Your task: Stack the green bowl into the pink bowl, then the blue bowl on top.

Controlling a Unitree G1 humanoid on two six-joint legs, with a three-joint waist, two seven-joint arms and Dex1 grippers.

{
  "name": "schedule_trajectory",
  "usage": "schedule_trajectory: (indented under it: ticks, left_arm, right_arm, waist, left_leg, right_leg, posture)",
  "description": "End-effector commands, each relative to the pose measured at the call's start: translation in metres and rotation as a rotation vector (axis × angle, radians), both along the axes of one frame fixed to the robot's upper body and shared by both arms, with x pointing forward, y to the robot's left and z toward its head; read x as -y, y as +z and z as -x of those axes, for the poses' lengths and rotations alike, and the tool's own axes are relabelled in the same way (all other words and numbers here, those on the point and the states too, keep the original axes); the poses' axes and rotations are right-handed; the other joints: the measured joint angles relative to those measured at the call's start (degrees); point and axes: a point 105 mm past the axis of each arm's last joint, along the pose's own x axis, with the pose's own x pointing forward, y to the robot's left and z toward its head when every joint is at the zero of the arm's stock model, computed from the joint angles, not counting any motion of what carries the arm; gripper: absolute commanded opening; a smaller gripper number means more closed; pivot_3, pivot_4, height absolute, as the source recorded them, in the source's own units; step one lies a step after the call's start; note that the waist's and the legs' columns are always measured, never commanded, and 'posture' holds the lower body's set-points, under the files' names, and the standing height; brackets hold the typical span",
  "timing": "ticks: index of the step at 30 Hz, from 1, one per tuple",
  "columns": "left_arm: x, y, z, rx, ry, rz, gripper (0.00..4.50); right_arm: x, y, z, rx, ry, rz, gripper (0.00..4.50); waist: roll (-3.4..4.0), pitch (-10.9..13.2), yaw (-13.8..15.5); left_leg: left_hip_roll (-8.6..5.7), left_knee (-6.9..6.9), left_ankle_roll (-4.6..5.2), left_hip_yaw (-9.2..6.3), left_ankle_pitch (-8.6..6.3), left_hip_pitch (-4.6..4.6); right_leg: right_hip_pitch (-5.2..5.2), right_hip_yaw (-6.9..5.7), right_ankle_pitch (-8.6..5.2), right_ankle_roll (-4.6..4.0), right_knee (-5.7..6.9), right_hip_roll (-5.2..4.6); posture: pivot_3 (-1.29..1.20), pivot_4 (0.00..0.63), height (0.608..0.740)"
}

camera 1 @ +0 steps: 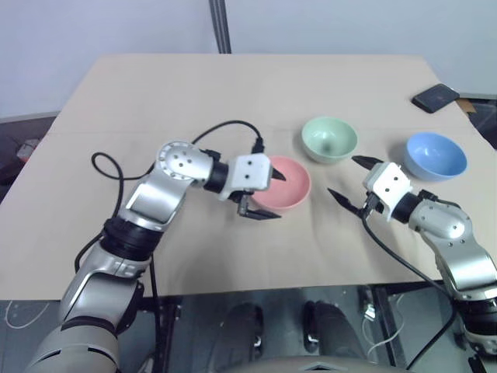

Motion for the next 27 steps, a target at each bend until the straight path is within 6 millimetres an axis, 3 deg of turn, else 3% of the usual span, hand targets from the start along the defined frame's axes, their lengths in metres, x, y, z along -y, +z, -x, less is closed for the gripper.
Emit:
schedule_trajectory:
  ticks: [1,3,7,14,17,24,27]
  left_arm:
    - [-0.016,0.035,0.01,0.009,0.083,0.322,4.38]
    - [-0.04,0.034,0.012,0.036,0.206,0.401,4.38]
    - [-0.069,0.026,0.027,-0.029,0.334,0.456,4.38]
    - [-0.091,0.023,0.048,-0.072,0.419,0.556,4.38]
    - [-0.097,0.022,0.053,-0.063,0.453,0.584,4.5]
    - [-0.096,0.018,0.057,-0.056,0.489,0.615,4.5]
    - [-0.096,0.018,0.054,-0.046,0.501,0.625,4.5]
  right_arm:
    - [0.001,0.009,-0.019,0.06,0.02,0.084,4.5]
    - [-0.001,0.009,-0.033,0.062,0.039,0.126,4.5]
    - [-0.005,0.003,-0.056,0.048,0.092,0.24,4.5]
    - [-0.005,-0.013,-0.076,-0.041,0.18,0.359,4.5]
    - [-0.005,-0.011,-0.082,-0.049,0.192,0.372,3.59]
    - [-0.012,-0.005,-0.087,-0.022,0.217,0.378,0.04]
    - [-0.015,0.007,-0.088,0.031,0.224,0.38,0.01]
  waist:
    - [0.01,0.0,-0.3]
    - [0.0,0.0,-0.8]
    - [0.0,0.0,-0.8]
    - [0.0,0.0,-0.3]
    - [0.01,0.0,-0.7]
    - [0.02,0.0,-0.8]
    - [0.03,0.0,-0.8]
  left_leg:
    - [0.01,0.0,0.0,-0.02,0.0,-0.01]
    - [0.02,-0.01,-0.01,0.0,0.0,-0.01]
    - [0.05,-0.04,-0.06,-0.02,0.03,-0.02]
    - [0.0,-0.04,-0.07,-0.17,0.03,0.0]
    - [-0.02,-0.04,-0.07,-0.15,0.03,0.0]
    - [0.0,-0.06,-0.14,-0.16,0.05,0.03]
    - [-0.02,-0.06,-0.14,-0.16,0.05,0.02]
  right_leg:
    - [0.0,-0.01,0.0,0.0,0.01,-0.01]
    - [-0.03,0.02,0.0,0.0,0.01,-0.04]
    - [-0.04,-0.04,0.02,-0.02,0.0,-0.02]
    - [0.1,-0.22,0.01,-0.05,-0.06,-0.16]
    - [0.09,-0.2,0.02,-0.06,-0.06,-0.17]
    - [0.09,-0.22,0.02,-0.08,-0.03,-0.18]
    - [0.09,-0.23,0.02,-0.08,-0.03,-0.21]
  posture:
    - [0.0,0.15,0.739]
    - [0.0,0.15,0.739]
    - [0.0,0.15,0.739]
    - [0.0,0.15,0.739]
    - [0.0,0.15,0.739]
    - [0.0,0.15,0.739]
    - [0.0,0.15,0.739]
